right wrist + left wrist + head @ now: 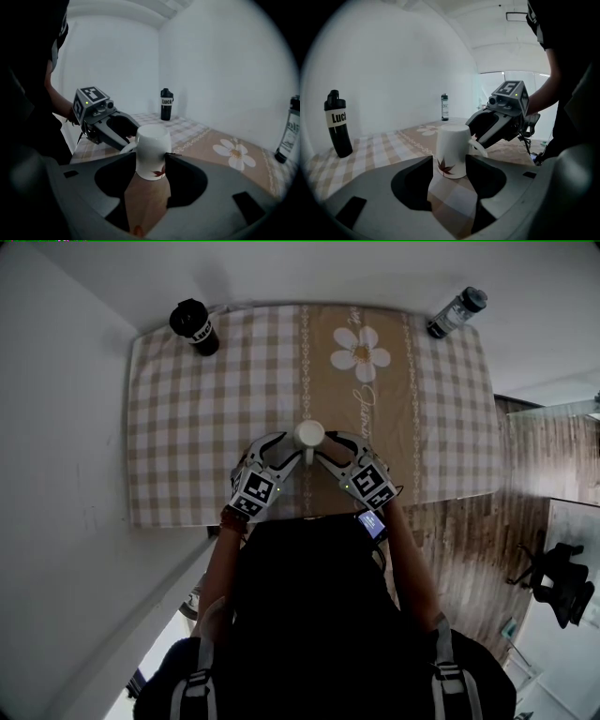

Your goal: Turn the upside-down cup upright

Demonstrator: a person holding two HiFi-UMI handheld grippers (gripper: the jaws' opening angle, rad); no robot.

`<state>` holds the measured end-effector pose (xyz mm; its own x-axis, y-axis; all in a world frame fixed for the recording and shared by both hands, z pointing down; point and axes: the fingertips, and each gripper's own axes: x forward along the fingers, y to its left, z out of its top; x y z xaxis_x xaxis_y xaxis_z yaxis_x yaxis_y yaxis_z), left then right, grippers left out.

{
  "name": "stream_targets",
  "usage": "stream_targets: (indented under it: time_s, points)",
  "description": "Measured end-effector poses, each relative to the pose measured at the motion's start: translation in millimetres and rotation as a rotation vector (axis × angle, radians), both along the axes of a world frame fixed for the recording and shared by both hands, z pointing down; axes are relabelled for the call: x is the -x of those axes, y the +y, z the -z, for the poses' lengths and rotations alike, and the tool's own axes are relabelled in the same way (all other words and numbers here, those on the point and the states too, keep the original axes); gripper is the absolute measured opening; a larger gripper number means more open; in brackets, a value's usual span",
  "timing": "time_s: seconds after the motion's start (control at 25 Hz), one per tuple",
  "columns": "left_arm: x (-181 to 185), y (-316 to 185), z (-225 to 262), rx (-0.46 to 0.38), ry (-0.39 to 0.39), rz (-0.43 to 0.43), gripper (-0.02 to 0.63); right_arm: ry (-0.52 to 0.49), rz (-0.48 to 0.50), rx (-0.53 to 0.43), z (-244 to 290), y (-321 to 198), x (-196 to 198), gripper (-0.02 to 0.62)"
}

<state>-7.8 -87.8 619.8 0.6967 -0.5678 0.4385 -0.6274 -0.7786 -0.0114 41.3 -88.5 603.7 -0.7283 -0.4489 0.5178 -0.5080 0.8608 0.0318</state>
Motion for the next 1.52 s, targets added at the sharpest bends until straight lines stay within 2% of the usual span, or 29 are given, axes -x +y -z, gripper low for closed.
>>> stream_targets:
  time_s: [0.12, 0.2, 0.28, 0.36, 0.6, 0.68, 0.84, 1.0, 1.12, 1.24, 1.28, 1.32, 1.36, 1.44, 1.52]
  points:
    - [-8, 1, -1, -0.006, -0.012, -0.037, 0.235, 0.004, -0.001, 0.005, -2, -1, 2, 0.215]
    - [-15, 2, -3, -0.024, -0.049, -0.061, 0.221, 0.010, 0.010, 0.006, -2, -3, 2, 0.219]
    - [-21, 1, -4, -0.043, -0.090, -0.065, 0.239, 0.017, 0.018, 0.001, -1, -4, -1, 0.219]
    - [-23, 0, -4, -0.040, -0.093, -0.068, 0.235, 0.024, 0.029, -0.005, 0, -5, -3, 0.219]
    - [-22, 0, -3, -0.028, -0.070, -0.061, 0.230, 0.009, 0.053, -0.012, -1, -7, -2, 0.225]
    - [-20, 1, -4, -0.015, -0.040, -0.046, 0.232, 0.009, 0.046, -0.012, -1, -5, -3, 0.222]
    - [-9, -3, 5, 0.000, 0.026, -0.015, 0.232, -0.003, -0.013, -0.024, 7, -4, -7, 0.189]
    - [2, -12, 29, -0.048, 0.088, 0.008, 0.230, -0.054, -0.098, -0.071, 32, -8, -8, 0.178]
    - [8, -18, 56, -0.109, 0.167, 0.058, 0.205, -0.132, -0.172, -0.119, 65, -16, -7, 0.137]
    - [12, -28, 106, -0.175, 0.261, 0.127, 0.163, -0.230, -0.273, -0.162, 103, -29, -3, 0.137]
    - [15, -33, 118, -0.195, 0.278, 0.169, 0.137, -0.265, -0.307, -0.176, 115, -32, -2, 0.137]
    - [20, -37, 127, -0.209, 0.289, 0.225, 0.039, -0.302, -0.342, -0.190, 127, -35, 0, 0.133]
    - [26, -42, 135, -0.219, 0.298, 0.286, -0.005, -0.332, -0.378, -0.210, 139, -38, 2, 0.103]
    - [33, -48, 147, -0.234, 0.306, 0.379, -0.006, -0.351, -0.450, -0.273, 158, -39, 5, 0.016]
    - [36, -44, 161, -0.261, 0.290, 0.429, -0.006, -0.341, -0.490, -0.338, 174, -33, 13, 0.006]
